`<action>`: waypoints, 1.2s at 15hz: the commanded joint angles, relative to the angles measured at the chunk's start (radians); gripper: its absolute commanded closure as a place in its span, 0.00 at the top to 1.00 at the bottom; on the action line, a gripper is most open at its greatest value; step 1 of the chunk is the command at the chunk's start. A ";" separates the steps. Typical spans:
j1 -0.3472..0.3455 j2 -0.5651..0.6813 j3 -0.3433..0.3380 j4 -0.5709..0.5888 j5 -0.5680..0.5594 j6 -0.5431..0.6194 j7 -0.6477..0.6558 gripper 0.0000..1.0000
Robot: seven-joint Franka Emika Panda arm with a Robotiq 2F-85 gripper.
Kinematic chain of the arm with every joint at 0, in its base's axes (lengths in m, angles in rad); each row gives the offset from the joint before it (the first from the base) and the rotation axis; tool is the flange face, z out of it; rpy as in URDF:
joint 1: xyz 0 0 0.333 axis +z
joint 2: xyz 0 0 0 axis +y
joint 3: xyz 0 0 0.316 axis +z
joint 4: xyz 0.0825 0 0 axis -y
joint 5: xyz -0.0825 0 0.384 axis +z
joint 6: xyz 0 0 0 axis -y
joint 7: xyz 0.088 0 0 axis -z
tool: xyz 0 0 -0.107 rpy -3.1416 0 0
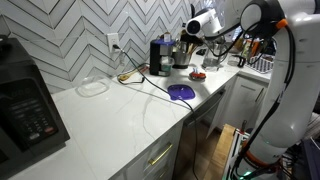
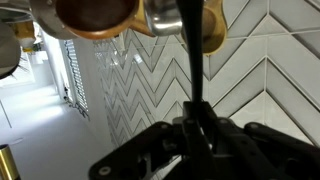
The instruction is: Put the black spatula in the silver tin on the right with utensils in it
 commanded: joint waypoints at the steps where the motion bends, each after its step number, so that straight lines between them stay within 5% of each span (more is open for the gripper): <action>1: -0.024 0.045 -0.001 0.066 -0.022 0.066 0.053 0.03; 13: -0.029 0.149 -0.006 0.054 0.047 0.047 -0.012 0.03; 18: -0.049 0.162 0.001 0.019 0.273 0.051 -0.114 0.03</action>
